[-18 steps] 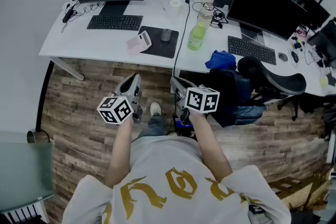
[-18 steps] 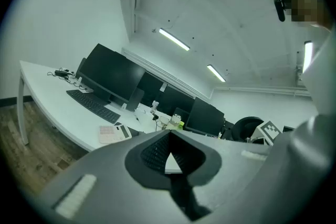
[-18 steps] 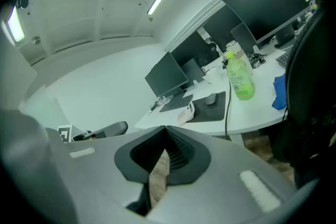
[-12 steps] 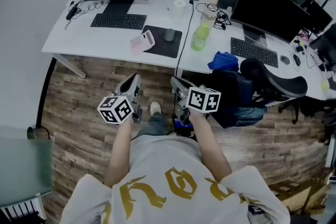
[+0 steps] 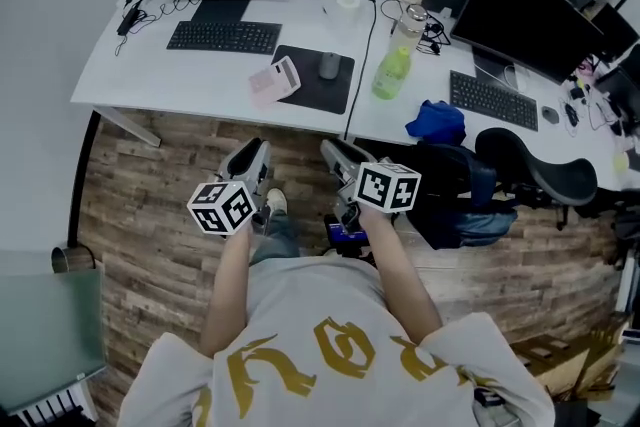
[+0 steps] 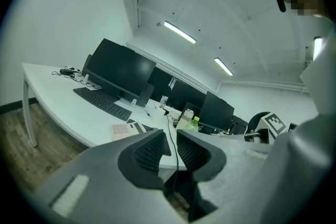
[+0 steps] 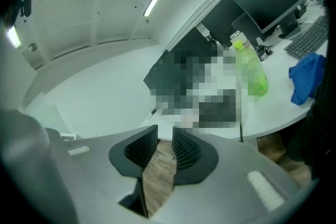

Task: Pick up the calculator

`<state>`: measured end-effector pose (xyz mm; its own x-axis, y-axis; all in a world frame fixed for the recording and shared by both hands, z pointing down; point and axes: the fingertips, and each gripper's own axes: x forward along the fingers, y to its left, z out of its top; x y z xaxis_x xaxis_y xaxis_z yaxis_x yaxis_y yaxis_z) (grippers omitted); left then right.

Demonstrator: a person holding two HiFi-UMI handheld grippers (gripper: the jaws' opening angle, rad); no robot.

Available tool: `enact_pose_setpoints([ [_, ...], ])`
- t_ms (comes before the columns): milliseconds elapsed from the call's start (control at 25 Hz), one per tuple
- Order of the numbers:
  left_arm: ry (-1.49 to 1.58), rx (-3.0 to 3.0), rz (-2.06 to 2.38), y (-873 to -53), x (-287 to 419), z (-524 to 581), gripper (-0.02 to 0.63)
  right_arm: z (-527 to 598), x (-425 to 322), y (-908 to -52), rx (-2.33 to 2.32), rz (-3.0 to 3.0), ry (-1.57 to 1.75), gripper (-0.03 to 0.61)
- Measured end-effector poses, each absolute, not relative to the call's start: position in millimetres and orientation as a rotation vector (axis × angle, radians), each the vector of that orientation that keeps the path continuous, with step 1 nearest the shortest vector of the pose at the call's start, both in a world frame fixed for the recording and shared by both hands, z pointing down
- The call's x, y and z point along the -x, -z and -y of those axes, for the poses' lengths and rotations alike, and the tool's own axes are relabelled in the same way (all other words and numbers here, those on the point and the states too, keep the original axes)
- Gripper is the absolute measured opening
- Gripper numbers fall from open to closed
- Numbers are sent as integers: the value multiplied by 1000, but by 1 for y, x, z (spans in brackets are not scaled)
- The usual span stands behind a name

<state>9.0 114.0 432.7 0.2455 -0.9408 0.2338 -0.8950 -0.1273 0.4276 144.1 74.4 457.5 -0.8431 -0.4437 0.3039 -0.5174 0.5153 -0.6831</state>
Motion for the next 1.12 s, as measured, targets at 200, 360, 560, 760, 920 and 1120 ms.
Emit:
enact_pose_setpoints([
  [200, 114, -2029, 1613, -454, 29, -61, 75, -32, -113, -481, -912, 2568, -1240, 133],
  [360, 104, -2028, 1556, -464, 71, -7, 75, 6, -82, -495, -973, 2488, -1222, 138],
  [560, 92, -2037, 1459, -483, 112, 50, 71, 49, -49, -512, -1071, 2407, -1251, 144],
  [760, 69, -2049, 1337, -507, 130, 85, 60, 80, -33, -528, -1179, 2330, -1216, 147],
  [920, 72, -2039, 1278, -523, 133, 100, 60, 91, -33, -533, -1221, 2278, -1142, 147],
  [1120, 74, -2034, 1235, -534, 130, 109, 60, 102, -34, -534, -1233, 2254, -1125, 149],
])
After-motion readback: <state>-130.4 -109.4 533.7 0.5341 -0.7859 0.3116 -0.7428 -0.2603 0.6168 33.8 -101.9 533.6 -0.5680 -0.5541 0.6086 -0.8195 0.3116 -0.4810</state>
